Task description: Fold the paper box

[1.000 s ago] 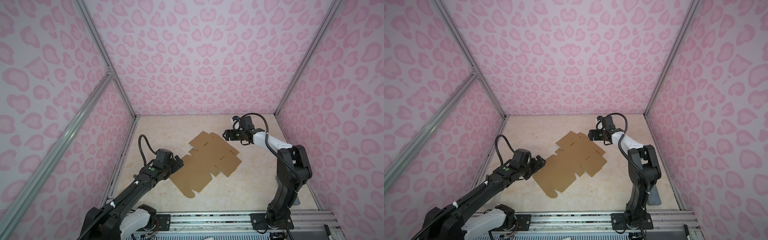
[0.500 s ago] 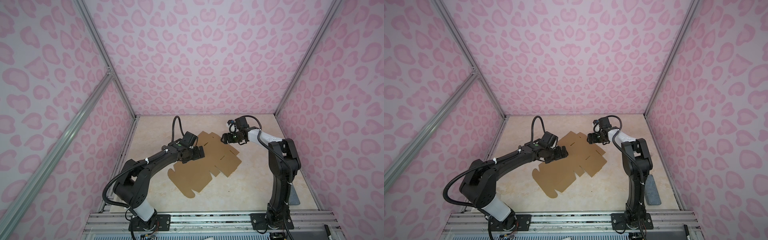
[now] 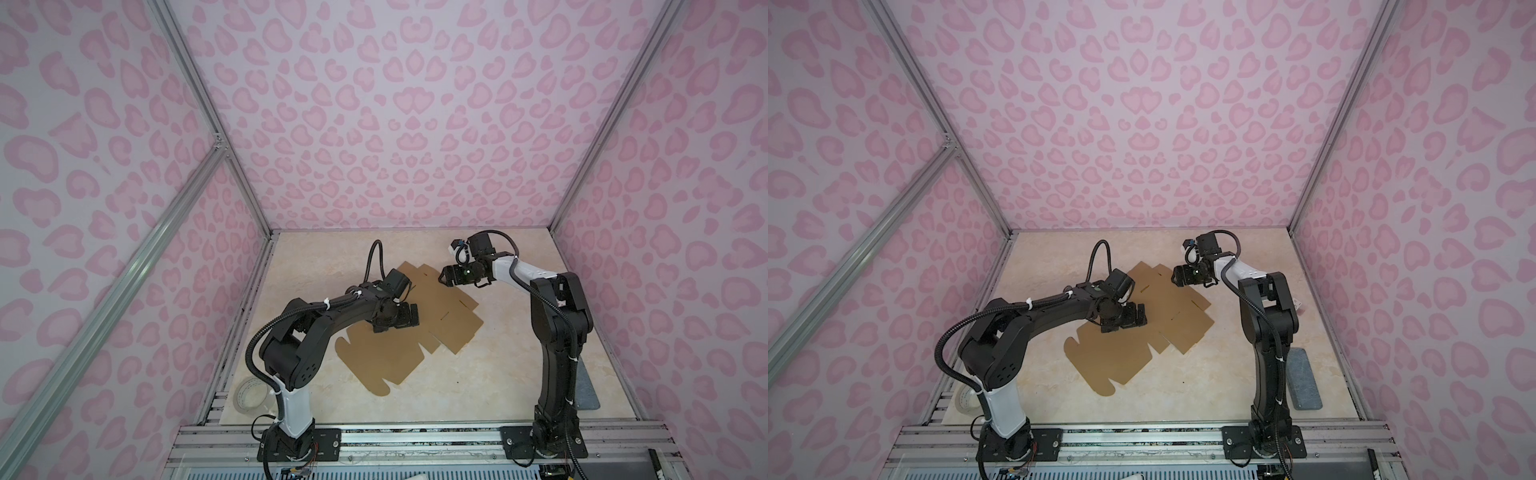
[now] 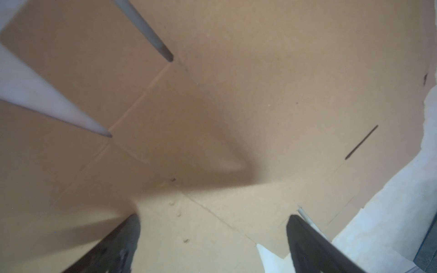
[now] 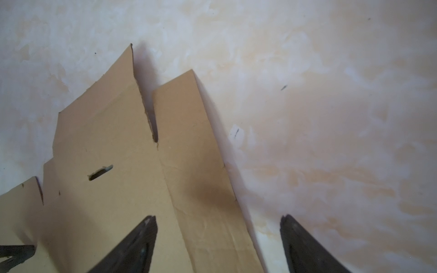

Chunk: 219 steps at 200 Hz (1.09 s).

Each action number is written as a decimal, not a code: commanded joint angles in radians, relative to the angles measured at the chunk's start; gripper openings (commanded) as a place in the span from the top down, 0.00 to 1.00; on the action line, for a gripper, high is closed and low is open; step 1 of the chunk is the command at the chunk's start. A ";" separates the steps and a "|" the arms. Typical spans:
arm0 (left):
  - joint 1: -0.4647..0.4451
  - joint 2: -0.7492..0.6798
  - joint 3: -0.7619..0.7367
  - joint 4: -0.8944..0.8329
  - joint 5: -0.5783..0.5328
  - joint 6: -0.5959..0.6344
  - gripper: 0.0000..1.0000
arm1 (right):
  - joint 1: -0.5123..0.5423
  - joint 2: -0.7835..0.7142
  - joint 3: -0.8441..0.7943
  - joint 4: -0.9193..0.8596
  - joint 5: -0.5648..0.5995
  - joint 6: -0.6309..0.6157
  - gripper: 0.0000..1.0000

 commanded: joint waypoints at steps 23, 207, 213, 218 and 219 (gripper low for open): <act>-0.003 0.029 -0.021 -0.014 -0.012 0.022 0.00 | -0.005 0.030 0.009 0.049 -0.049 -0.012 0.16; -0.019 0.016 -0.083 -0.022 -0.114 0.124 0.00 | 0.015 0.094 0.091 -0.099 -0.084 0.009 0.20; -0.020 0.016 -0.086 -0.021 -0.117 0.127 0.00 | 0.013 0.095 0.093 -0.101 -0.105 0.016 0.21; -0.020 0.014 -0.087 -0.021 -0.118 0.129 0.00 | 0.008 0.093 0.088 -0.097 -0.121 0.019 0.21; -0.020 0.014 -0.086 -0.022 -0.119 0.129 0.00 | 0.007 0.091 0.086 -0.096 -0.125 0.019 0.21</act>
